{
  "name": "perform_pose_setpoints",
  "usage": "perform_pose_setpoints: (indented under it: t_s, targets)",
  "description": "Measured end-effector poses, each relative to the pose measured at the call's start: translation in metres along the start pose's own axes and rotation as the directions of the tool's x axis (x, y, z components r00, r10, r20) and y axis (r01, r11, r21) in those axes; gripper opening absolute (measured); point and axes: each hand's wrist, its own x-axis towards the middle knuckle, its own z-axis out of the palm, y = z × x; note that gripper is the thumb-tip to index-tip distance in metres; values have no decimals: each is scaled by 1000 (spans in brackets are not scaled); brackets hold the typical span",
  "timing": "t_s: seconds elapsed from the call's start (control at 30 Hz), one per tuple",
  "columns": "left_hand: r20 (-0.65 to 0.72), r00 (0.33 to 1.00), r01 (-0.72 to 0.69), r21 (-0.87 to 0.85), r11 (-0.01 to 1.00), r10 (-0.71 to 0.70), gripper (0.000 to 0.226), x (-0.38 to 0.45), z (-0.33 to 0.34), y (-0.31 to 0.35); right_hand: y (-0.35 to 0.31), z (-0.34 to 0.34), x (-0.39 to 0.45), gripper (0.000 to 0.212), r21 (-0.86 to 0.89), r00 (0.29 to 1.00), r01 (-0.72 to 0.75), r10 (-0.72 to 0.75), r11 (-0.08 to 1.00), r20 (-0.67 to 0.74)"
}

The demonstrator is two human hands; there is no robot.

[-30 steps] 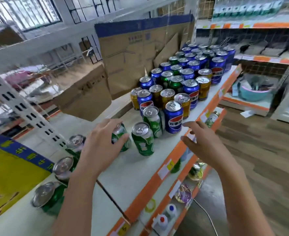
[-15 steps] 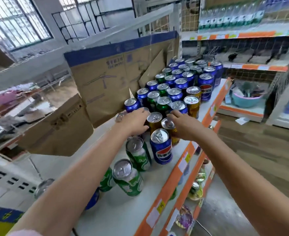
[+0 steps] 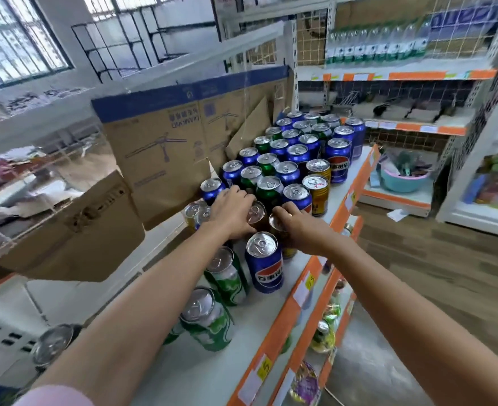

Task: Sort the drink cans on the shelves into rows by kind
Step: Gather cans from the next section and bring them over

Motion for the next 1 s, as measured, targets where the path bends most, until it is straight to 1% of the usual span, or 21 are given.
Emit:
perform_pose_setpoints:
  t_s: [0.1, 0.2, 0.3, 0.37, 0.4, 0.47, 0.57, 0.63, 0.73, 0.8, 0.87, 0.97, 1.0]
  targets:
    - [-121, 982, 110, -254, 961, -145, 77, -23, -27, -5, -6, -35, -7, 84, 31, 1000, -2, 3, 1000, -31]
    - [-235, 923, 156, -495, 855, -304, 77, -54, -62, -15, -24, -74, -18, 81, 76, 984, 64, -51, 995, -169]
    - [-311, 841, 160, -638, 753, -442, 71, -98, -95, -28, -52, -104, -34, 77, 113, 945, 149, -108, 982, -309]
    - [-339, 790, 151, -700, 698, -511, 70, -133, -109, -39, -76, -114, -42, 77, 131, 920, 228, -169, 965, -355]
    - [-347, 771, 150, -716, 682, -534, 70, -152, -115, -44, -90, -117, -46, 78, 131, 907, 270, -207, 954, -366]
    - [-338, 744, 197, -713, 673, -576, 71, -191, -121, -57, -121, -117, -52, 78, 126, 883, 356, -289, 926, -371]
    - [-338, 675, 267, -717, 644, -656, 71, -251, -124, -74, -173, -109, -58, 77, 115, 845, 484, -429, 868, -318]
    - [-296, 630, 343, -724, 599, -718, 68, -296, -124, -84, -210, -100, -61, 79, 126, 808, 567, -519, 814, -280]
    - [-261, 536, 480, -688, 544, -803, 80, -367, -125, -95, -267, -82, -68, 83, 156, 745, 666, -635, 730, -204]
    - [-260, 460, 533, -684, 498, -849, 80, -412, -129, -98, -305, -68, -75, 82, 180, 677, 736, -716, 652, -173]
    - [-254, 389, 565, -693, 447, -885, 73, -456, -130, -100, -341, -56, -84, 79, 221, 595, 799, -788, 559, -157]
    - [-241, 297, 643, -664, 380, -924, 60, -516, -133, -103, -393, -37, -98, 76, 296, 494, 847, -859, 441, -135]
    - [-241, 260, 670, -653, 355, -935, 58, -535, -133, -104, -410, -30, -103, 76, 312, 467, 857, -874, 409, -134]
